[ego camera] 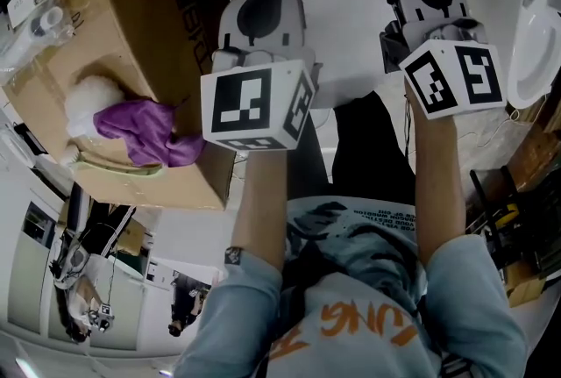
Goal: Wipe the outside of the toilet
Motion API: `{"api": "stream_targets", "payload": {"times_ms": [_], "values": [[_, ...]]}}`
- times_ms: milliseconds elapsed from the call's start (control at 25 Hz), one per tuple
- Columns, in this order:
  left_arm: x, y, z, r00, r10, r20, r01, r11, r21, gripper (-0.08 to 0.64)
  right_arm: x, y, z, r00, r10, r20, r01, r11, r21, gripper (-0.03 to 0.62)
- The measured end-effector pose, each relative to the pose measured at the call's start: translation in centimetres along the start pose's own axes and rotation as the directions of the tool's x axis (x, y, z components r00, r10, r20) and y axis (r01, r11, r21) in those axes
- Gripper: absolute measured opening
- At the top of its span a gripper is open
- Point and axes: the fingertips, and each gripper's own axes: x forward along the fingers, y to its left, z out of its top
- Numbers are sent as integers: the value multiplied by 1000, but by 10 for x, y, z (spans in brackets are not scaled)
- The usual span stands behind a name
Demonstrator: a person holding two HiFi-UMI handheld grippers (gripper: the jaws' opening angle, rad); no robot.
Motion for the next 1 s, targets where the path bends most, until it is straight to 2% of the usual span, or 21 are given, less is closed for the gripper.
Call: {"api": "stream_targets", "payload": {"times_ms": [360, 600, 800, 1000], "values": [[20, -43, -5, 998, -57, -37, 59, 997, 43, 20, -23, -54, 5, 995, -94, 29, 93, 995, 32, 72], [30, -65, -6, 996, -76, -51, 79, 995, 63, 20, -33, -79, 11, 992, -119, 39, 118, 993, 25, 72], [31, -68, -9, 996, -71, -52, 75, 995, 65, 20, -42, -98, 12, 987, -155, 46, 153, 987, 47, 72], [21, -53, -12, 999, -34, -40, 36, 998, 44, 20, -48, -99, 15, 984, -162, 70, 161, 987, 21, 71]]}}
